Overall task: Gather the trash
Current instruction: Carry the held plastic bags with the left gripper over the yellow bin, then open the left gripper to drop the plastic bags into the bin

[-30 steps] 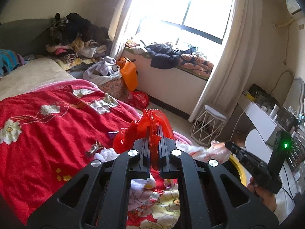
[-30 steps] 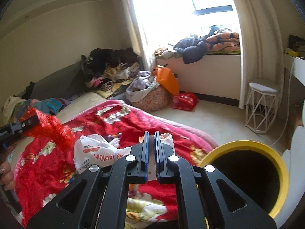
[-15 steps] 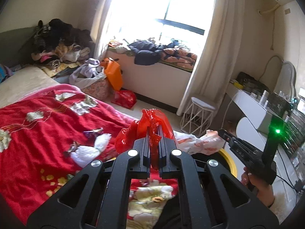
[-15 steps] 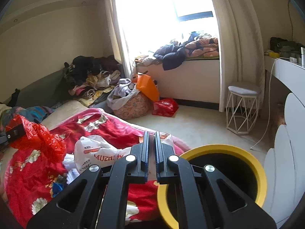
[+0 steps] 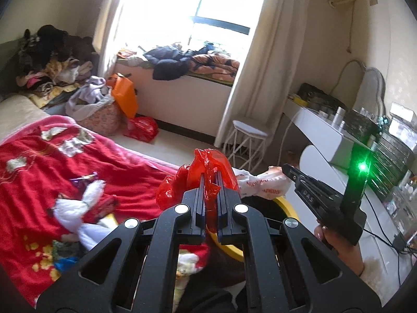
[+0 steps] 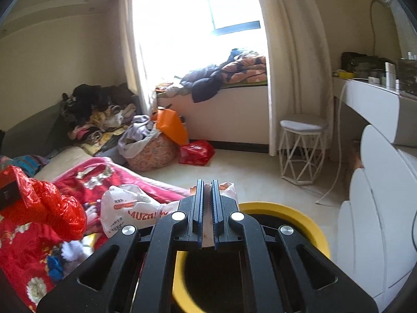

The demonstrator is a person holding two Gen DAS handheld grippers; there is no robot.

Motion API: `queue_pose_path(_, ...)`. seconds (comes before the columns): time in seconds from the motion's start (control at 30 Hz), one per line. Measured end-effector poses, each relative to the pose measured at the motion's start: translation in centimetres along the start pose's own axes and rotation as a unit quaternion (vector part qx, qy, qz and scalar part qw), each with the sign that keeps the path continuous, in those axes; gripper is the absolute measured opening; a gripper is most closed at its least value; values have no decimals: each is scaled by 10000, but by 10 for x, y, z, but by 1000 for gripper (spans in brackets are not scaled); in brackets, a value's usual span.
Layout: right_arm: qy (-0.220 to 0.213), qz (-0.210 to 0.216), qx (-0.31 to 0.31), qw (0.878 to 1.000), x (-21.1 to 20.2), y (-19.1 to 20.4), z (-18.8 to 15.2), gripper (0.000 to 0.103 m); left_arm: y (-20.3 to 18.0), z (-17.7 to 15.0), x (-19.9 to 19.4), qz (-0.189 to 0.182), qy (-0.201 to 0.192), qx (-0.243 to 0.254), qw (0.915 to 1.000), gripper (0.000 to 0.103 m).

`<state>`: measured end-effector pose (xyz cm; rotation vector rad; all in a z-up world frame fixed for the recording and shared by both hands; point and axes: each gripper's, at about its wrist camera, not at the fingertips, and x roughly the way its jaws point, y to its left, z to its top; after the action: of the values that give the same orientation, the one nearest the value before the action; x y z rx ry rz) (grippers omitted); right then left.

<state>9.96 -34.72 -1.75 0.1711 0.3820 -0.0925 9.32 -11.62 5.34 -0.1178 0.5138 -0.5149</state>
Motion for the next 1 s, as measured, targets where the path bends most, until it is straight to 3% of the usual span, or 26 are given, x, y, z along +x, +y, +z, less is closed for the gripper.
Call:
queue_pose_path(0.6, 198, -863, 444, 9951, 16, -77, -24, 5, -56, -31, 80, -924, 737, 116, 9929, 3)
queue_pose_path(1.0, 576, -1014, 570, 9915, 39, -99, -39, 6, -63, -64, 133, -1138, 1112, 70, 9872, 3)
